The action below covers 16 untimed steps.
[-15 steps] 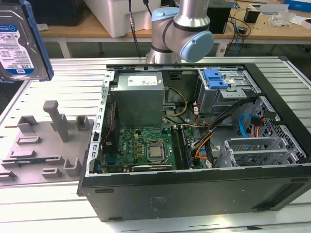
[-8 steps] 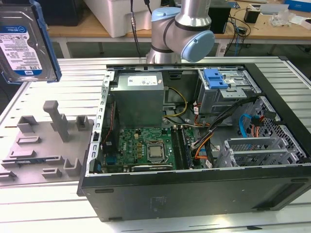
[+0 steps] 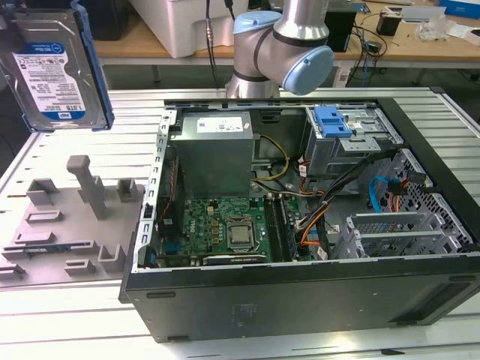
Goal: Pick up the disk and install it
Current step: 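Pick up the disk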
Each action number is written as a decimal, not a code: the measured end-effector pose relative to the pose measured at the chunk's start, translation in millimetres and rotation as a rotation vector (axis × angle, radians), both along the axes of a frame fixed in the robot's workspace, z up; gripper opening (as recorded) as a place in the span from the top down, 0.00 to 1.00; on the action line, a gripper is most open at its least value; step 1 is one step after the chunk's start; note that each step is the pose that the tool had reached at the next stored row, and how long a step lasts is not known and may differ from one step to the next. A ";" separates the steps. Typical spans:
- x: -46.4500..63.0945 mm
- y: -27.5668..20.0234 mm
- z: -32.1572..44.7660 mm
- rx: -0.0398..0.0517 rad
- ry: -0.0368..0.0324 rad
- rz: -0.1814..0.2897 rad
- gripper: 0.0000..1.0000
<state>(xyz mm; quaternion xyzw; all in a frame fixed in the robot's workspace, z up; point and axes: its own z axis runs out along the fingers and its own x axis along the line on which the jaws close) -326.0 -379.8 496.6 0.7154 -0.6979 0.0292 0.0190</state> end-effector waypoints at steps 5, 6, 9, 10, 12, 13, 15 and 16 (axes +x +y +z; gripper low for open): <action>15.7 -4.8 0.3 -0.0001 0.0001 0.000 0.64; 20.7 -6.4 0.4 0.0000 0.0001 0.000 0.64; 32.9 -9.9 0.5 0.0003 0.0000 0.000 0.64; 36.3 -10.9 0.5 0.0003 0.0000 0.000 0.64; 47.3 -13.9 0.7 0.0003 0.0000 0.000 0.64; 51.9 -15.3 0.8 0.0003 0.0001 0.000 0.64; 58.9 -17.5 0.9 0.0003 0.0000 0.000 0.64; 62.7 -18.7 1.0 0.0003 0.0001 0.000 0.64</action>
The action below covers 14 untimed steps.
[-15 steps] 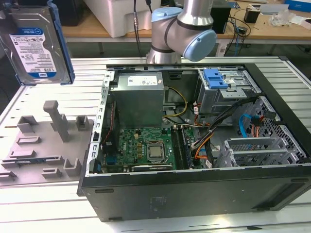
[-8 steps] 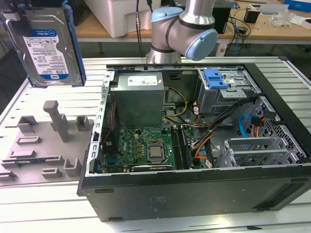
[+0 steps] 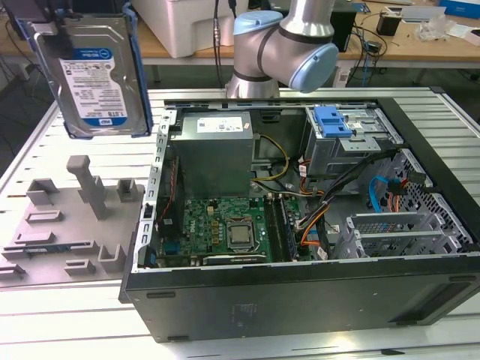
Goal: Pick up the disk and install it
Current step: 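Pick up the disk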
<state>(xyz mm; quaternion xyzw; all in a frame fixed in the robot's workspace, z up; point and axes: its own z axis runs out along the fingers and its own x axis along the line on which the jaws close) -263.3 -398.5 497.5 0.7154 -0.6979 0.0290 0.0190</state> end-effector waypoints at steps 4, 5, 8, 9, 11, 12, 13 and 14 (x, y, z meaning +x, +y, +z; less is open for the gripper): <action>24.8 -8.1 0.4 0.0001 -0.0001 0.000 0.64; 28.3 -9.2 0.4 0.0001 -0.0001 0.000 0.64; 40.2 -13.0 0.7 0.0001 0.0000 0.000 0.64; 44.1 -14.2 0.8 0.0001 -0.0001 0.000 0.64; 52.4 -16.7 1.0 0.0000 -0.0001 0.000 0.64; 59.0 -18.8 1.1 0.0001 0.0000 0.000 0.64; 64.7 -20.5 1.2 0.0001 0.0000 0.000 0.64; 68.2 -21.7 1.3 0.0001 0.0000 0.000 0.64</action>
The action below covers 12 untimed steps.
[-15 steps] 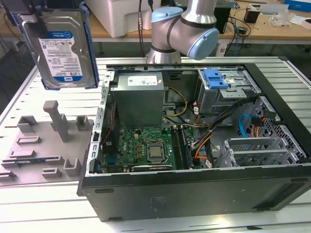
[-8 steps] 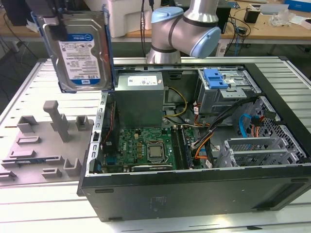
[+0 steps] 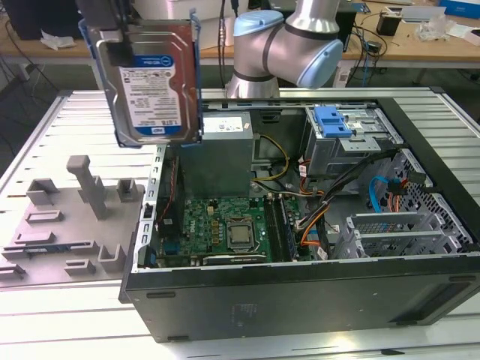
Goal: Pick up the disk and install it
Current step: 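Pick up the disk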
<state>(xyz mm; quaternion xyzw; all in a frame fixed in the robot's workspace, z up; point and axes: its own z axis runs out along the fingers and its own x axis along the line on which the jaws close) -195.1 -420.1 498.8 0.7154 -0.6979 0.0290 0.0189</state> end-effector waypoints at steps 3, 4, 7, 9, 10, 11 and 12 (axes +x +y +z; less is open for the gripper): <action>11.2 -3.4 0.1 0.0000 0.0000 0.000 0.64; 16.9 -5.1 0.2 0.0001 0.0000 0.000 0.64; 34.6 -10.5 0.3 0.0001 0.0000 0.000 0.64; 45.8 -14.7 0.4 0.0002 0.0000 0.000 0.64; 51.4 -16.8 0.4 0.0004 -0.0001 0.000 0.64; 55.7 -18.5 0.4 0.0005 0.0000 0.000 0.64; 60.0 -20.1 0.4 0.0005 0.0000 0.000 0.64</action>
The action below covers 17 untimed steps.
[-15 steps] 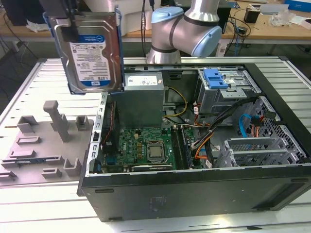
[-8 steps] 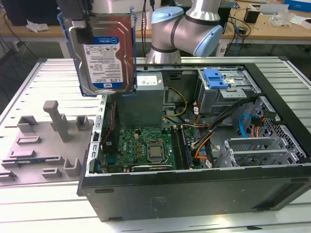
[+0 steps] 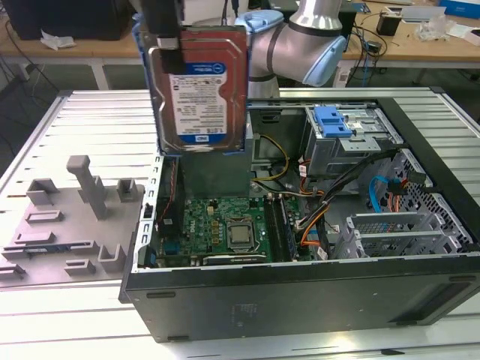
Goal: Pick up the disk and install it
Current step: 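Pick up the disk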
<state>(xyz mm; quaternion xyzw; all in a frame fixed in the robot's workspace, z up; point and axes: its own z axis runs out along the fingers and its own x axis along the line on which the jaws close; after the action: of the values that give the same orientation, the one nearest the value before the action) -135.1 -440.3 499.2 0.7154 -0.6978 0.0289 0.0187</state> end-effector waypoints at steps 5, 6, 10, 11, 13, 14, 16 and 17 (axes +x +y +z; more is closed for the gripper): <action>27.1 -10.4 0.0 0.0006 0.0000 0.000 0.64; 37.8 -15.2 0.0 0.0007 0.0000 0.000 0.64; 65.2 -27.4 0.0 0.0011 0.0000 0.000 0.64; 68.5 -28.8 0.0 0.0012 0.0000 0.000 0.64; 77.4 -32.8 0.0 0.0017 0.0000 0.000 0.64; 80.7 -34.3 0.0 0.0018 0.0000 0.000 0.64; 88.0 -37.5 0.1 0.0021 0.0000 0.000 0.64; 91.9 -39.2 0.1 0.0024 0.0000 0.000 0.64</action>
<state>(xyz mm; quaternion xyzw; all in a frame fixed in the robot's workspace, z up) -43.2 -479.4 499.3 0.7154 -0.6979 0.0280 0.0179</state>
